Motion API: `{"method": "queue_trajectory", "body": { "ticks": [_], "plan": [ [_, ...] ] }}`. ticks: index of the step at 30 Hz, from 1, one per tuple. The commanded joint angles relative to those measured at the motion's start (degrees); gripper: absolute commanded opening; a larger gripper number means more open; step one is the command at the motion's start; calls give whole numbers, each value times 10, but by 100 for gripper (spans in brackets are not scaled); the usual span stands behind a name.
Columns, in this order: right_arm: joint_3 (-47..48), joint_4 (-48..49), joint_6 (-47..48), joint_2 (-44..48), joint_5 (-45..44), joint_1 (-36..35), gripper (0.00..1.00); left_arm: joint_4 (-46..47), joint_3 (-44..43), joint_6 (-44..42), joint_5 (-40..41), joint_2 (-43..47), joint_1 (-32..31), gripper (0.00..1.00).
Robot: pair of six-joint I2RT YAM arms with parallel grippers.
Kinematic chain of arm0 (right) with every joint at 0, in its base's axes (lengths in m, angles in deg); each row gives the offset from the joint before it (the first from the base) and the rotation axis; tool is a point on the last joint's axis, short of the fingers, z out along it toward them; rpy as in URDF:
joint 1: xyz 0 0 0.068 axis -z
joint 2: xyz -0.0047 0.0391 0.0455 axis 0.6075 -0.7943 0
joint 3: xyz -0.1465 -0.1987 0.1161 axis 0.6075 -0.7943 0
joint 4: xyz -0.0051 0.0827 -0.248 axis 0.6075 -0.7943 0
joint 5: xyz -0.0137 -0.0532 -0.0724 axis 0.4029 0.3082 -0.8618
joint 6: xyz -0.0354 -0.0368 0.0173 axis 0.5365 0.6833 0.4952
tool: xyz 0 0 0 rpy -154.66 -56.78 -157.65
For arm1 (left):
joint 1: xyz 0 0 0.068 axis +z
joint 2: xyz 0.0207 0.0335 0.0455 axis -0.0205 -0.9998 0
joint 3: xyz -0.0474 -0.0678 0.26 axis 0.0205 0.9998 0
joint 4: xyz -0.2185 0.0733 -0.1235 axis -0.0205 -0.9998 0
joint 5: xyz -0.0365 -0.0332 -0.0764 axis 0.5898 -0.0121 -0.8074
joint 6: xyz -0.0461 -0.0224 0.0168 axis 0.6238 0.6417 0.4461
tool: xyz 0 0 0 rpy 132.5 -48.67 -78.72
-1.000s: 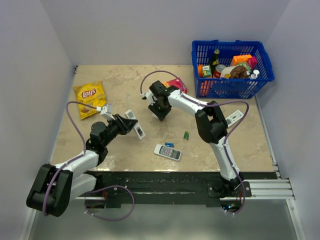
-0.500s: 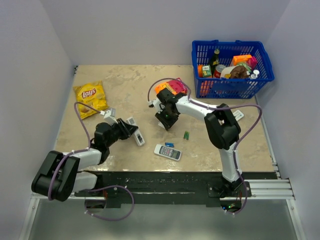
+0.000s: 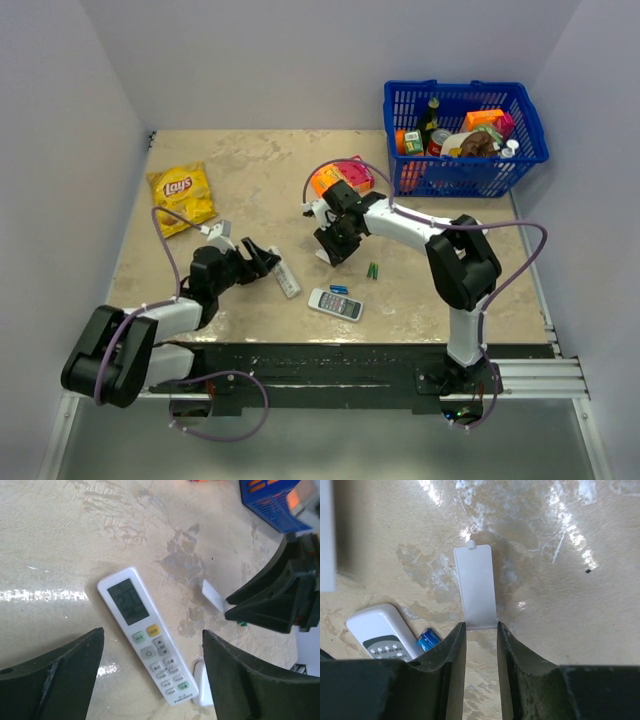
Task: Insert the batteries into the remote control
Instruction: Place the remote control at the center of the board, then adjust the battery cover.
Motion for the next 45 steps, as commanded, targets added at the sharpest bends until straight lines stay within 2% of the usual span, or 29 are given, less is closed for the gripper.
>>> {"method": "queue_trajectory", "body": {
  "ticks": [1, 4, 9, 16, 22, 30, 36, 42, 45],
  "plan": [
    [-21, 37, -22, 42, 44, 0, 4, -75, -4, -21, 44, 79, 4, 91],
    [-32, 55, -31, 57, 60, 0, 4, -131, -18, -23, 61, 130, 4, 92],
    [-46, 81, -39, 77, 91, 0, 4, -168, -51, -21, 51, 169, 1, 92],
    [-67, 115, -48, 118, 138, 0, 4, -51, -55, 53, -9, 112, -43, 84],
    [-82, 134, -51, 152, 171, -1, 4, 30, -96, 86, 16, 26, -109, 82],
    [-93, 141, -52, 177, 181, -5, 4, 89, -132, 129, 38, -48, -118, 71],
    [-93, 145, -54, 179, 181, -11, 4, 114, -143, 142, 28, -73, -124, 58],
    [-90, 149, -56, 180, 176, -13, 4, 118, -142, 147, 16, -71, -130, 40],
    [-88, 151, -59, 181, 176, -14, 4, 117, -139, 149, 15, -64, -130, 23]
  ]
}}
